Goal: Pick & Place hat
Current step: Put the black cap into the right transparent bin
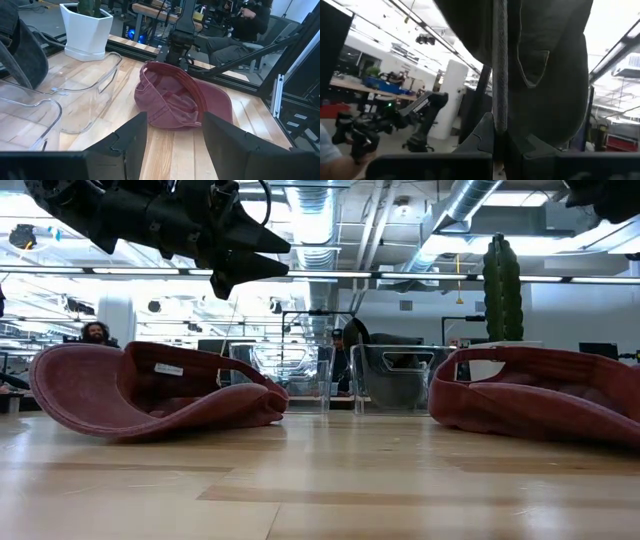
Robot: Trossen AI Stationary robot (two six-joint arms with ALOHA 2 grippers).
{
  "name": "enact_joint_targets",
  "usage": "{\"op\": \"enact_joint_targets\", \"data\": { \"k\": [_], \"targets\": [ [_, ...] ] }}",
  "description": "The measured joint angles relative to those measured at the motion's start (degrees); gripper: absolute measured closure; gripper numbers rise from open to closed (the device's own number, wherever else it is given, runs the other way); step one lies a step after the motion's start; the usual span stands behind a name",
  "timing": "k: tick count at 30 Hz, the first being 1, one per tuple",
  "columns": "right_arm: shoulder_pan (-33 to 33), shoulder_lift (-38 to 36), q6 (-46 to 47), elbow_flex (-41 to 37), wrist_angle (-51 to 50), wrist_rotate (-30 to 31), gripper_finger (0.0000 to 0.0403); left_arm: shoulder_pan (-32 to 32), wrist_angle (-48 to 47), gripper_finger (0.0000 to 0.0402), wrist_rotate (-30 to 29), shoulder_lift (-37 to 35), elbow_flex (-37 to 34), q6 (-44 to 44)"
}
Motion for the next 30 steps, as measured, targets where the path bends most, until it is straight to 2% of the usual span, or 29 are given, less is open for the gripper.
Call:
{"op": "enact_joint_targets", "data": {
  "k": [12, 18, 23, 27, 30],
  "targets": [
    [0.0, 2.1, -4.9, -0.2, -11.4, 2.6, 0.0399, 0.0, 0.2, 0.0215, 0.0, 0.0, 0.0, 0.4],
    [1.4, 8.5, -7.4, -1.9, -10.8, 5.6, 0.0399, 0.0, 0.4, 0.0215, 0.0, 0.0, 0.0, 3.2],
    [2.1, 14.1, -8.4, -3.9, -3.8, 7.4, 0.0396, 0.0, 0.5, 0.0215, 0.0, 0.0, 0.0, 3.5],
    [2.1, 15.6, -9.3, -3.9, -1.5, 12.0, 0.0397, 0.0, 0.9, 0.0215, 0.0, 0.0, 0.0, 3.5],
    [2.1, 15.6, -9.4, -3.9, -4.5, 16.2, 0.0397, 0.0, 1.4, 0.0215, 0.0, 0.0, 0.0, 5.2]
  ]
}}
